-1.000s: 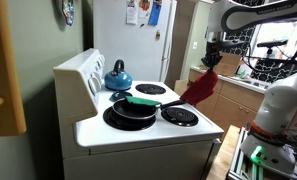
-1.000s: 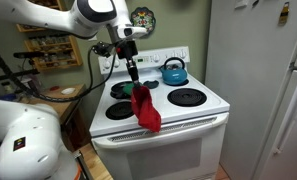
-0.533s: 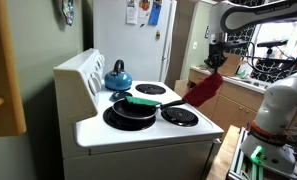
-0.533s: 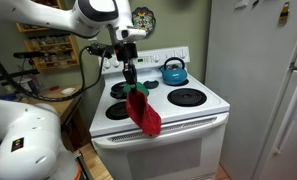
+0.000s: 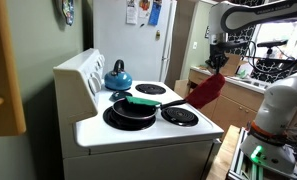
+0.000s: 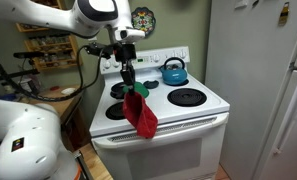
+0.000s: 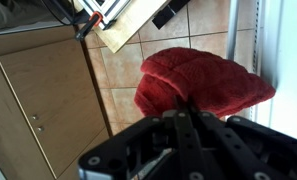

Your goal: Pick up the red cloth and hang it on the oven door

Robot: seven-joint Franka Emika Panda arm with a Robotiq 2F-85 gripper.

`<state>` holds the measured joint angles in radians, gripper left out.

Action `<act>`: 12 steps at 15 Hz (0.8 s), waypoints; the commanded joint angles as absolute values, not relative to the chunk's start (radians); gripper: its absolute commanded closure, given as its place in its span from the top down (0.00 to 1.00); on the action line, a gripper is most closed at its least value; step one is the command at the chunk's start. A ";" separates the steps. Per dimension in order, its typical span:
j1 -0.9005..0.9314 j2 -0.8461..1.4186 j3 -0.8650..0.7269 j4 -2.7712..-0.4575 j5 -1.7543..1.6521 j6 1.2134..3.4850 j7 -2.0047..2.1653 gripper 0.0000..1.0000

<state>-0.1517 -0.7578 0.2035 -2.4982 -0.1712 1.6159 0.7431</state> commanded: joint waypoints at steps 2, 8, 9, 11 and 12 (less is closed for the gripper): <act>-0.148 -0.744 0.176 -2.486 -0.129 1.596 0.785 0.01; -0.191 -0.734 0.123 -2.475 -0.005 1.540 0.944 0.01; -0.195 -0.729 0.116 -2.474 0.013 1.534 0.969 0.01; -0.206 -0.716 0.109 -2.475 0.048 1.538 1.028 0.01; -0.212 -0.711 0.105 -2.476 0.063 1.551 1.058 0.01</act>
<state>-0.1964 -0.7359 0.1215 -2.4881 0.0074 1.5638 0.9774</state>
